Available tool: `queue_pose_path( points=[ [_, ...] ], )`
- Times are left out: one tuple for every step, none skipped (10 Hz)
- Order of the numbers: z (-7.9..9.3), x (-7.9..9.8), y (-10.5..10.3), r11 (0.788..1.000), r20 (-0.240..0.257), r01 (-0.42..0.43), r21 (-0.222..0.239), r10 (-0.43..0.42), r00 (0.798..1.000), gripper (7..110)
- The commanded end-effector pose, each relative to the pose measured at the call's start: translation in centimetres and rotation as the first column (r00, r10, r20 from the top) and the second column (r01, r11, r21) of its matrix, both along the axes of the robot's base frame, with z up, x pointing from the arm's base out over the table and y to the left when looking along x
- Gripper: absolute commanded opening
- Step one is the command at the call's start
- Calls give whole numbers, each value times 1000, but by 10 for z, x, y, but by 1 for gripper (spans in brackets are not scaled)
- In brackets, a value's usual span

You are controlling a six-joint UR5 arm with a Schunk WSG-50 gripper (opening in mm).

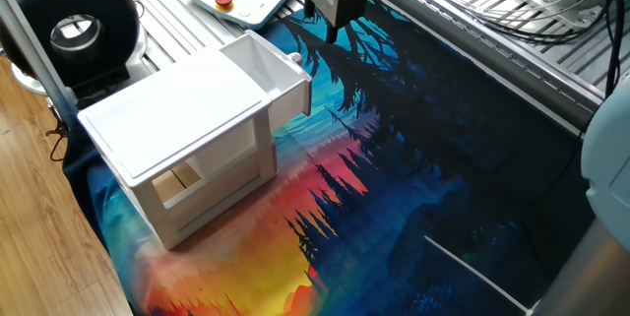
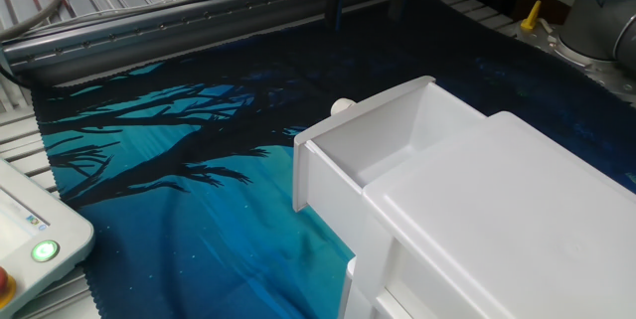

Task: Grasp the handle and close the drawer

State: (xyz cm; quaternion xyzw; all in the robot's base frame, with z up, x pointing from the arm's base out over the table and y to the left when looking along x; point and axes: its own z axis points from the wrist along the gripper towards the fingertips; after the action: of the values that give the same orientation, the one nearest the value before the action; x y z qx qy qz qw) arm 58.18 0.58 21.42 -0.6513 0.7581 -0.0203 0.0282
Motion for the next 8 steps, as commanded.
queue_pose_path(
  points=[
    [-1, 15, 4, 998, 55, -65, 11, 64, 996, 66],
    [0, 19, 6, 997, 65, -82, 14, 81, 995, 66],
    [2, 21, 7, 995, 65, -97, 9, 96, 993, 66],
    [3, 24, 17, 993, 62, -112, 30, 110, 992, 66],
    [3, 25, 24, 992, 51, -124, 36, 122, 991, 66],
    [3, 27, 21, 989, 36, -146, 0, 146, 989, 66],
    [2, 28, 20, 988, 27, -153, -9, 154, 988, 66],
    [0, 30, 19, 986, 19, -164, -9, 164, 986, 66]
  ],
)
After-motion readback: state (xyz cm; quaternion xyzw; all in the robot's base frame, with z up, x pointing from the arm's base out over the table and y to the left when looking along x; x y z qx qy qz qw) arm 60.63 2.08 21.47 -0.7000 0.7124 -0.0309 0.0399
